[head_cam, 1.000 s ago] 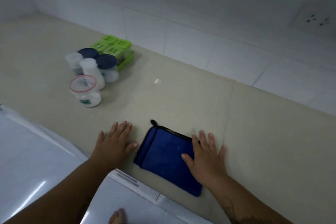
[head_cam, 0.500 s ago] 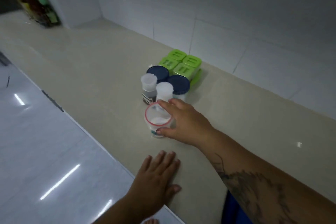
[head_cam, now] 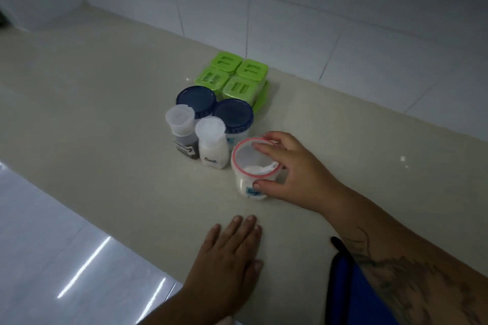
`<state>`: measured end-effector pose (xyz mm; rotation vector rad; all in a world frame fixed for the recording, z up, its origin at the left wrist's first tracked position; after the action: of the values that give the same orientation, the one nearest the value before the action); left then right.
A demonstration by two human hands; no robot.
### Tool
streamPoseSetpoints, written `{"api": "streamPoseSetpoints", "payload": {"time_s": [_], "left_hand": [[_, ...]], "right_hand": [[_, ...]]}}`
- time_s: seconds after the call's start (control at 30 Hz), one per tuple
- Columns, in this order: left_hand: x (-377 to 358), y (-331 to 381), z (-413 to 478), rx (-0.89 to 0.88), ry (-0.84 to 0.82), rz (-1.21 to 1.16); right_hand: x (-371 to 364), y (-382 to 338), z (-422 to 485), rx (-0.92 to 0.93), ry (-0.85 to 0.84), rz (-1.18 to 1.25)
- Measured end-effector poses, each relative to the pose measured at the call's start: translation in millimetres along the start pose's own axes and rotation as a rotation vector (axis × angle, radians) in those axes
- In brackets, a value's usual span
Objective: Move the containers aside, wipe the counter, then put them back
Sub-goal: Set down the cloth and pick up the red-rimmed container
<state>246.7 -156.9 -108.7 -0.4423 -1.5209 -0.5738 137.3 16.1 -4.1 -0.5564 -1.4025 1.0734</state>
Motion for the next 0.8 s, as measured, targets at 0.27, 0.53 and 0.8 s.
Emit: {"api": "streamPoseSetpoints", "payload": {"time_s": [0.27, 0.53, 0.8], "left_hand": [[8, 77, 149, 0.092, -0.204, 0.035], [-10, 219, 220, -0.030, -0.614, 0.115], [-14, 227, 224, -0.003, -0.643, 0.207]], "right_hand": [[180, 67, -85, -0.208, 0.443, 0.027], [325, 152, -172, -0.456, 0.728, -0.144], [374, 223, -189, -0.477, 0.832, -0.161]]}}
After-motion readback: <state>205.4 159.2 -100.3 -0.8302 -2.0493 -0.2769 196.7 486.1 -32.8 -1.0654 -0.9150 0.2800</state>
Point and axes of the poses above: each hand's wrist, its own z-axis towards the middle knuckle, its own x-axis out of the back of the hand, y = z × x, the point moved 4 cm from there along z, towards the middle knuckle, and after that the axes turned 15 degrees about z, right-handed, at the moved point
